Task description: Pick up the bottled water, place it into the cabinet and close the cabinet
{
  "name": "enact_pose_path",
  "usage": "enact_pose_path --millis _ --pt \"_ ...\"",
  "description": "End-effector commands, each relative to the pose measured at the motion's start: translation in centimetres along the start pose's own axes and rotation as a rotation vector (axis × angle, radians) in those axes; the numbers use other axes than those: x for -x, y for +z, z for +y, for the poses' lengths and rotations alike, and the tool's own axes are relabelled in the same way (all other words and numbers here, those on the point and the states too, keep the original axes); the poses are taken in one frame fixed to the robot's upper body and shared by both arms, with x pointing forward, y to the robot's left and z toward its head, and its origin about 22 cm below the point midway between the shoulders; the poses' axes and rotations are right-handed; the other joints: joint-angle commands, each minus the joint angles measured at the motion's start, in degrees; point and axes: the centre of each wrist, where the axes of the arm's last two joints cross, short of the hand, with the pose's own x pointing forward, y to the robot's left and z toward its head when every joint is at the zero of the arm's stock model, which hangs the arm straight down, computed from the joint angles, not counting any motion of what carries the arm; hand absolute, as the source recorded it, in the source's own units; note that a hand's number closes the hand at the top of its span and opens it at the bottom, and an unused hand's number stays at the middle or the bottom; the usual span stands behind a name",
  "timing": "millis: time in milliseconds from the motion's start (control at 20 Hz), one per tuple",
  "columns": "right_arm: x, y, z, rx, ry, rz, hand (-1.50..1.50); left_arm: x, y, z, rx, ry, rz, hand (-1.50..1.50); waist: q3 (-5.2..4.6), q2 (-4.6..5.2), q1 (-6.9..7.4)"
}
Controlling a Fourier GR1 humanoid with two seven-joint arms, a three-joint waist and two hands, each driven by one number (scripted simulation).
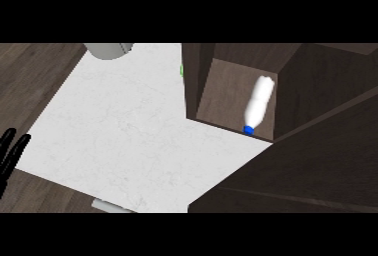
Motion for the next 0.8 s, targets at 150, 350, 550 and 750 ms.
enact_pose_path --millis 150,350,550,750 --pt "0.5 -3.4 -3.0 0.053 0.09 0.12 1.5 0.0 0.2 0.8 -0.019 -0.01 0.013 -1.5 0.07 -0.61 -0.39" --pt "1.0 -5.6 -5.3 0.078 0.111 0.184 1.5 0.0 -0.1 0.8 -0.007 0.0 0.006 -1.5 0.17 -0.61 -0.76" --pt "1.5 -8.5 -7.0 0.116 0.089 0.236 1.5 0.0 0.4 1.0 -0.026 0.001 0.012 -1.5 0.41 -1.23 -0.74" --pt "1.6 -12.8 -8.9 0.145 0.045 0.269 1.5 0.2 0.2 1.0 -0.024 0.005 0.008 -1.5 0.71 -1.18 -1.86"
